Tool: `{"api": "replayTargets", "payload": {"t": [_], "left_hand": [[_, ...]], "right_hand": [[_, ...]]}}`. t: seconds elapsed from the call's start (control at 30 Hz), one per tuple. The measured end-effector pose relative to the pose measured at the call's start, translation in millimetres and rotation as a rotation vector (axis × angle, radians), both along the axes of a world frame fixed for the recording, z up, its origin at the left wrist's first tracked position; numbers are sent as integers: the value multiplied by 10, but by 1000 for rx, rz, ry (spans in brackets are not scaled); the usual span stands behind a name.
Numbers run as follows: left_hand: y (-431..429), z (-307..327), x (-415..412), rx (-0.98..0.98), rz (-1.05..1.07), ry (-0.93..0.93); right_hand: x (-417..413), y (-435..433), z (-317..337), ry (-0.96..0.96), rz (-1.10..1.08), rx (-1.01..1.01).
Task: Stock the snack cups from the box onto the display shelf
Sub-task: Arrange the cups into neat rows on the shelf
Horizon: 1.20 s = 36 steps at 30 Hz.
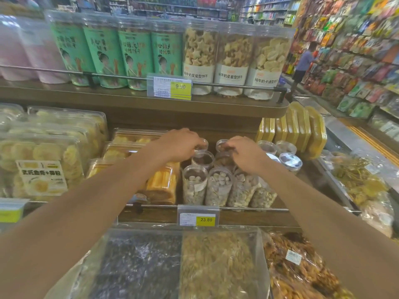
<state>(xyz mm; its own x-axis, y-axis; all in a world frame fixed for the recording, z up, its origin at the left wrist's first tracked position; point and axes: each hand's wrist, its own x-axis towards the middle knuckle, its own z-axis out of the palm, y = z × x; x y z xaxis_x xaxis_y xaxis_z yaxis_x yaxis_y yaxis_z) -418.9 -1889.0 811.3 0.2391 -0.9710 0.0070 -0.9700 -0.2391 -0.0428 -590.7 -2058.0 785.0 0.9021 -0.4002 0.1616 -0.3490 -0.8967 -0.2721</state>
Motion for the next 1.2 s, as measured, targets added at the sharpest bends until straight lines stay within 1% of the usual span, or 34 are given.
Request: {"api": "replayTargets", "payload": {"t": [0.1,0.17,0.3,0.37,0.6,0.8,0.97,1.2], "left_hand": [[-38,-20,34,30,13,-37],[-71,-26,61,22,-1,-27],[-101,-71,103,-28,0,-8],[-93,-88,104,-47,-3,-15],[-46,-150,129,-74,-22,-2],[-91,-99,150,-100,-22,62],[-147,-97,150,-128,17,49],[-143,-80,166,-98,41,39]], "right_hand": [[43,-68,57,38,55,-30],[52,-131,143,59,60,-42],[74,-243,300,230,74,-39],[98,-283,324,261,90,-37],[107,-225,313,177,161,-62],[122,-305,331,253,198,-95],[192,-241,303,196,217,-124],[157,-227,174,65,206,-59]]}}
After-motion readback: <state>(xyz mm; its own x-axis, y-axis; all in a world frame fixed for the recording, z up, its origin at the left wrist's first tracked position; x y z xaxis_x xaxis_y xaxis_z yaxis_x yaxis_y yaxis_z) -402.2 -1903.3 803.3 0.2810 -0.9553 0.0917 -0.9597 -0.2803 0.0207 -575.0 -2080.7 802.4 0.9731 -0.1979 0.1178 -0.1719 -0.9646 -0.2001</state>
